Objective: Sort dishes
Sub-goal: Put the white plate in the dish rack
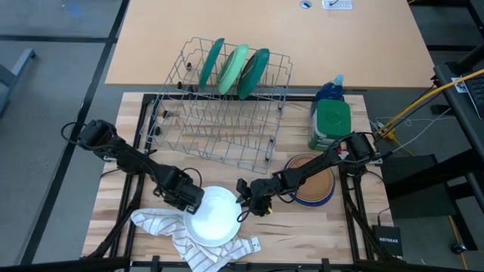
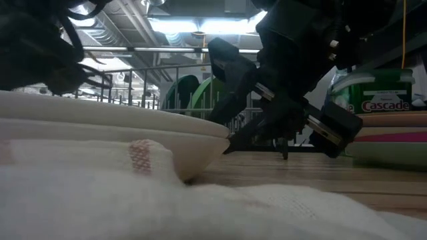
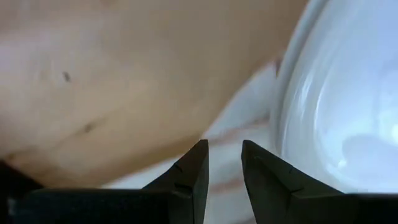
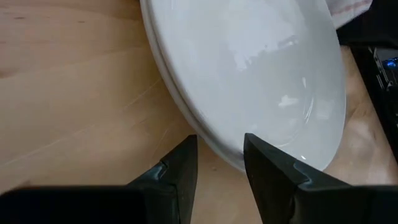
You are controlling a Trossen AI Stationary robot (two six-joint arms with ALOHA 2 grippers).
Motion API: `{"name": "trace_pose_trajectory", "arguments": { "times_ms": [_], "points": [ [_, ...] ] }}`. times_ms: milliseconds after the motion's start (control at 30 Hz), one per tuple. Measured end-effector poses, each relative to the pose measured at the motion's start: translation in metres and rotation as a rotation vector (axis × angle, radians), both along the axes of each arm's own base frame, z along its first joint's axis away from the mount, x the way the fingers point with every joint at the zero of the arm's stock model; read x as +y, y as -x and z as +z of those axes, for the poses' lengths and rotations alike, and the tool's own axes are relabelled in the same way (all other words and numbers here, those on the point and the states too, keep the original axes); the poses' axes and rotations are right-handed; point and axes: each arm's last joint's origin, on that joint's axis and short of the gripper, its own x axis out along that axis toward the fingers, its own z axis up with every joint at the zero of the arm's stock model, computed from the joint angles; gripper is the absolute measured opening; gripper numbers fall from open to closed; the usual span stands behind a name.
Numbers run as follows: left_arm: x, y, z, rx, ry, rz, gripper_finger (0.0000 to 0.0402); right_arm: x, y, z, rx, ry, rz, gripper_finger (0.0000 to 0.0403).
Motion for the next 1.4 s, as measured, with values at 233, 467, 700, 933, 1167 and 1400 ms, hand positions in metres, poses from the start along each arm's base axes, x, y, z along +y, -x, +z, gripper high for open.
{"name": "trace_pose_trajectory", "arguments": {
  "times_ms": [233,467,700,933,1167,1400],
  "points": [
    [-0.0067,0.0031,0.007,-0.005,0.072,0.012,0.0088,0.0,0.0,-0.0001,0.001,0.0,0.0,0.0133],
    [-0.008,0.0027,0.0069,-0.004,0.054,0.072,0.0088,0.0,0.0,0.0002,-0.001,-0.001,0.0,0.0133],
    [-0.0084,-0.0019,0.0072,-0.063,0.025,0.11,0.0088,0.0002,0.0,0.0003,-0.001,-0.001,0.001,0.0133],
    [-0.0081,-0.0025,0.0072,-0.066,0.013,0.143,0.0088,0.0002,0.0,0.0004,-0.001,-0.001,0.001,0.0133],
    [-0.0074,-0.003,0.0069,-0.074,-0.014,0.179,0.0088,0.0002,0.0,0.0003,-0.001,-0.002,0.001,0.0133],
    [-0.0069,-0.0033,0.0067,-0.076,-0.029,0.211,0.0088,0.0002,0.0,0.0005,-0.001,-0.002,0.001,0.0133]
  ]
}}
